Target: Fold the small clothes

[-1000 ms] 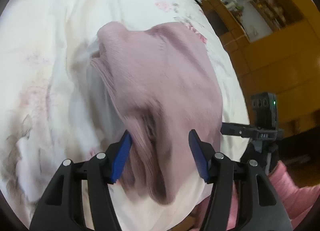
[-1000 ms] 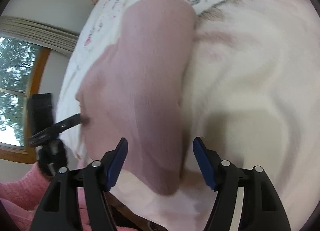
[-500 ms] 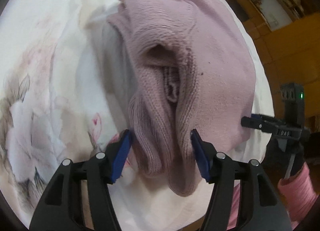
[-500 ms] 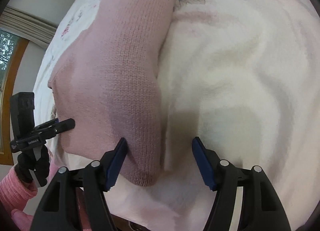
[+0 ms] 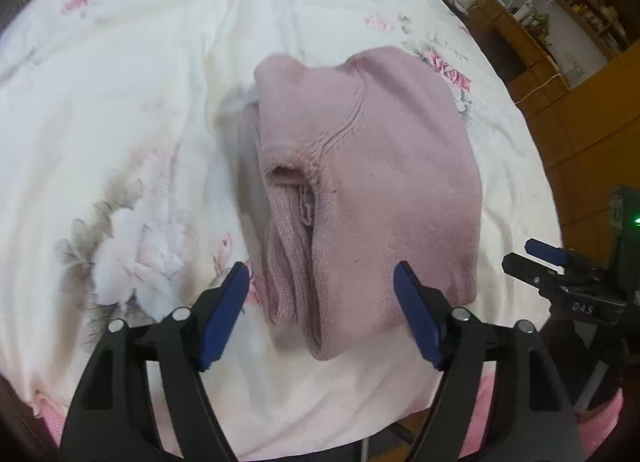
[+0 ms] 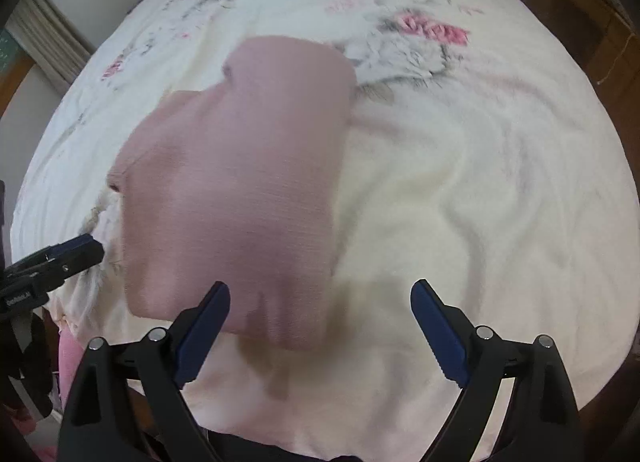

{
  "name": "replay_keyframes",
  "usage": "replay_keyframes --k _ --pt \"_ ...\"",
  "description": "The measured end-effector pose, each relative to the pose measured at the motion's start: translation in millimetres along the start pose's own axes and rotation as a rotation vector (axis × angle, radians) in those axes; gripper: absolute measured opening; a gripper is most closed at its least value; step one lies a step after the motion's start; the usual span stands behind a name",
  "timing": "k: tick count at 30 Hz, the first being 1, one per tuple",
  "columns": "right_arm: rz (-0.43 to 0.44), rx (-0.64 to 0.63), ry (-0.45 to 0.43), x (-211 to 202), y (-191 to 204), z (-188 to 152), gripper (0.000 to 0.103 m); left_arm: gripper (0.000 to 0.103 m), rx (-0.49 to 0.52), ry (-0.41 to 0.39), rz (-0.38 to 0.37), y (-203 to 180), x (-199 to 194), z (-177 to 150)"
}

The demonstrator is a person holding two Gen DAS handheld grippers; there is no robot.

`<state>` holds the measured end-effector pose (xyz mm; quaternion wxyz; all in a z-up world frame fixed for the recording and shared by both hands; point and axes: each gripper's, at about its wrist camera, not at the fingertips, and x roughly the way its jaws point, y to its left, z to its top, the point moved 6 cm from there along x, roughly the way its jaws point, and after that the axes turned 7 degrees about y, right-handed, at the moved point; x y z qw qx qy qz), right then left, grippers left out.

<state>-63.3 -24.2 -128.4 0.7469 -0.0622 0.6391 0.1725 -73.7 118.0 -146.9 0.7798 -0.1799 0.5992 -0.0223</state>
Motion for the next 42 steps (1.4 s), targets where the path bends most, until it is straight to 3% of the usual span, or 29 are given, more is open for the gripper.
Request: replay_keyframes --k 15,29,42 --pt "-0.093 0.014 -0.092 -63 20 -12 0.099 0.081 -0.030 -0.073 0.134 -21 -54 -17" --pt "-0.148 0.000 -0.158 -100 30 -22 0.099 0.085 -0.006 -0.128 0.183 -36 -82 -31" --pt "-0.147 0.023 -0.185 -101 24 -19 0.099 0.085 0.008 -0.131 0.197 -43 -82 -32"
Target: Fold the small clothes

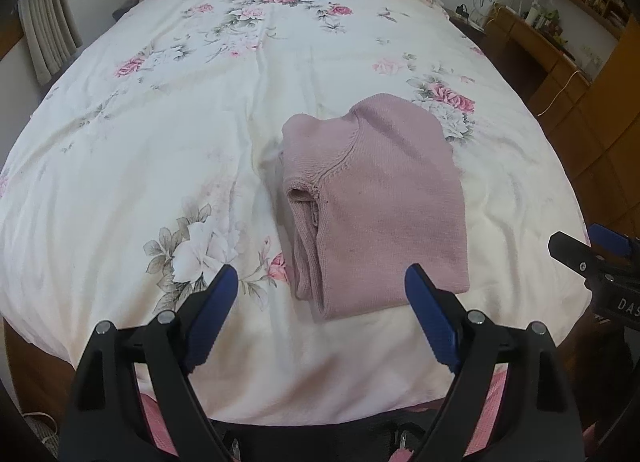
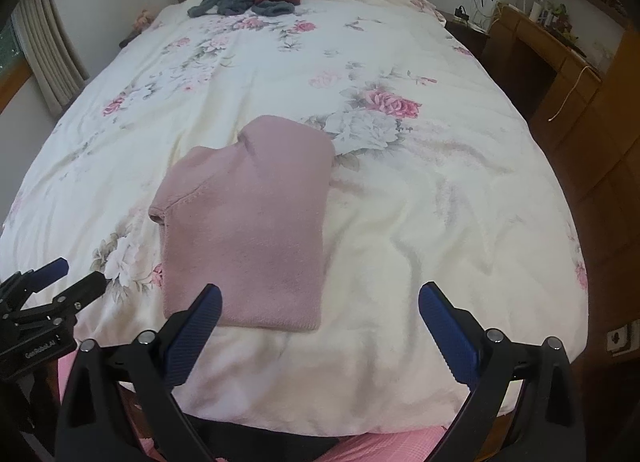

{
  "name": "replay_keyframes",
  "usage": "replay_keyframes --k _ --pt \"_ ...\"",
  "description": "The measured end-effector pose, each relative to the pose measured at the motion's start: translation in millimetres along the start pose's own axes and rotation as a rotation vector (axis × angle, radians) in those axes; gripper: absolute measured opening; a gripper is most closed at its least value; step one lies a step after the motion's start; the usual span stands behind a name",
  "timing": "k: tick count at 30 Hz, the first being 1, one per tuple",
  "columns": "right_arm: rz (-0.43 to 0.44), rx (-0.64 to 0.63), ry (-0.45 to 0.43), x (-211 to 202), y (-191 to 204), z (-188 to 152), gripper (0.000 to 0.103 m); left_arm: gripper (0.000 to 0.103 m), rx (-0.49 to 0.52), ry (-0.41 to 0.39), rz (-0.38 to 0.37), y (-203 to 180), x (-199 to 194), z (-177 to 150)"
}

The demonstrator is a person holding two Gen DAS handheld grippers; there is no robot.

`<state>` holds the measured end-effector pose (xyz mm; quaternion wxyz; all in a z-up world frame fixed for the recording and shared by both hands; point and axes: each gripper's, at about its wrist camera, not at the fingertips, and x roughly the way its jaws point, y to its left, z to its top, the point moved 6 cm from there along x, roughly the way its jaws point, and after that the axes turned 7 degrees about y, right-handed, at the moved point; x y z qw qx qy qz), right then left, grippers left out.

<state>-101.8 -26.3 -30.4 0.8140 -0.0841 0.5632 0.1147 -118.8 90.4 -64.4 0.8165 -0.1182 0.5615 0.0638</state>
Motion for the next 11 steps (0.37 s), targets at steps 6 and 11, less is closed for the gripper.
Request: replay_keyframes --k 6,11 --pt "-0.002 0.001 0.022 5.5 -2.2 -0.6 0.099 0.085 0.000 0.003 0.001 0.0 1.3 0.1" --pt "-0.002 0.004 0.034 8.9 -3.3 -1.6 0.099 0.086 0.000 0.005 0.002 0.1 1.9 -0.3"
